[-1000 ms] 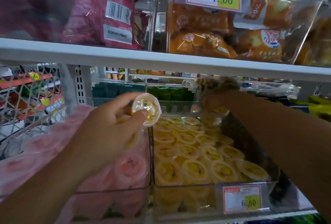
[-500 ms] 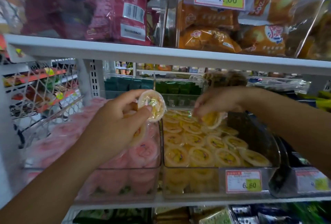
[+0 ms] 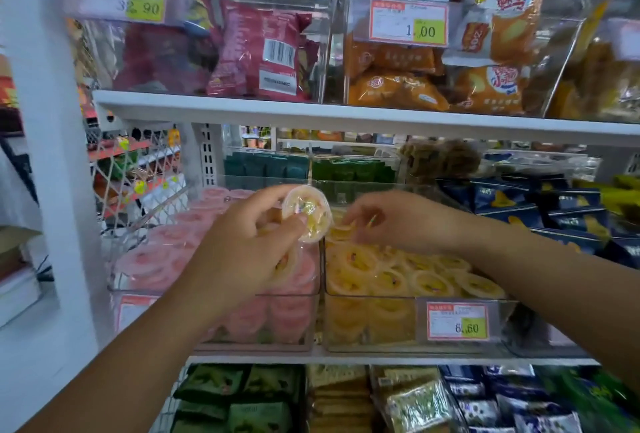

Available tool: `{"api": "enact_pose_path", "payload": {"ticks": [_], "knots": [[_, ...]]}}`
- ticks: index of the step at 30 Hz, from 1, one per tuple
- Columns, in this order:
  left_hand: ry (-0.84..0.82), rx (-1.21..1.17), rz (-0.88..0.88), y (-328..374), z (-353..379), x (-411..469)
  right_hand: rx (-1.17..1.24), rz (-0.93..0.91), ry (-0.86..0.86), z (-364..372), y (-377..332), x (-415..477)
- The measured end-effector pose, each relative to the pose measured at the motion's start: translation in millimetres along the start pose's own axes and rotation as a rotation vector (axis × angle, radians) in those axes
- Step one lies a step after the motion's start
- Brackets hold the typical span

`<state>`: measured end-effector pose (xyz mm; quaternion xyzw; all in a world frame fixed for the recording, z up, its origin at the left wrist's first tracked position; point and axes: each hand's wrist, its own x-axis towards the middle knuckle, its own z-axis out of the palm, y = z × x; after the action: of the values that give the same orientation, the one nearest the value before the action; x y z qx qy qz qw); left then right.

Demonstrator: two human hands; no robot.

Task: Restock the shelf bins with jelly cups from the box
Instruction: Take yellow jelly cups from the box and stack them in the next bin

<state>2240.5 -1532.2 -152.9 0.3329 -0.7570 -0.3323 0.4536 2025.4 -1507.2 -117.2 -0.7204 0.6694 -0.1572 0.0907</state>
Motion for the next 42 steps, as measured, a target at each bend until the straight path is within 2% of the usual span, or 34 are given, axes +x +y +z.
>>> {"api": "enact_pose_path", "payload": {"ticks": [3,5,10,12,14,16,19,21,23,26,29,32,36,38,40,41,42], "knots": [[-0.002,-0.002,-0.009,-3,1,-3,-0.004,0.104,-0.131,-3,17,-5],[-0.022,0.004,-0.016,-3,1,-5,0.120,0.143,-0.195,6,22,-6],[-0.044,0.033,-0.031,1,4,-10,0.396,0.148,-0.141,21,17,-8],[-0.062,0.031,-0.043,3,6,-12,0.318,0.130,-0.140,21,16,-11],[-0.072,0.052,-0.046,4,9,-13,0.189,0.094,-0.021,16,15,-16],[-0.093,0.064,-0.035,6,14,-13,0.352,0.053,0.073,7,13,-24],[-0.130,0.036,-0.049,15,24,-10,0.732,-0.031,-0.029,1,4,-38],[-0.159,0.044,-0.052,20,31,-7,0.807,-0.057,0.011,5,3,-42],[-0.184,0.079,-0.057,20,35,-4,0.848,-0.003,0.092,4,10,-42],[-0.152,0.114,-0.070,17,34,-5,0.799,0.164,0.100,-10,36,-40],[-0.129,0.062,-0.125,16,28,-5,0.684,0.325,-0.009,-8,57,-39],[-0.142,-0.050,-0.176,18,28,-4,0.737,0.395,-0.028,8,66,-33],[-0.156,-0.105,-0.152,21,31,-6,0.803,0.375,-0.013,14,58,-31],[-0.132,-0.076,-0.126,18,34,-5,0.559,0.322,0.047,13,53,-34],[-0.107,-0.027,-0.104,15,38,-4,0.261,0.202,0.222,7,46,-42],[-0.105,-0.019,-0.089,15,41,-2,0.264,0.136,0.264,2,41,-47],[-0.110,-0.017,-0.070,16,45,-1,0.380,0.088,0.239,-2,35,-52]]}}
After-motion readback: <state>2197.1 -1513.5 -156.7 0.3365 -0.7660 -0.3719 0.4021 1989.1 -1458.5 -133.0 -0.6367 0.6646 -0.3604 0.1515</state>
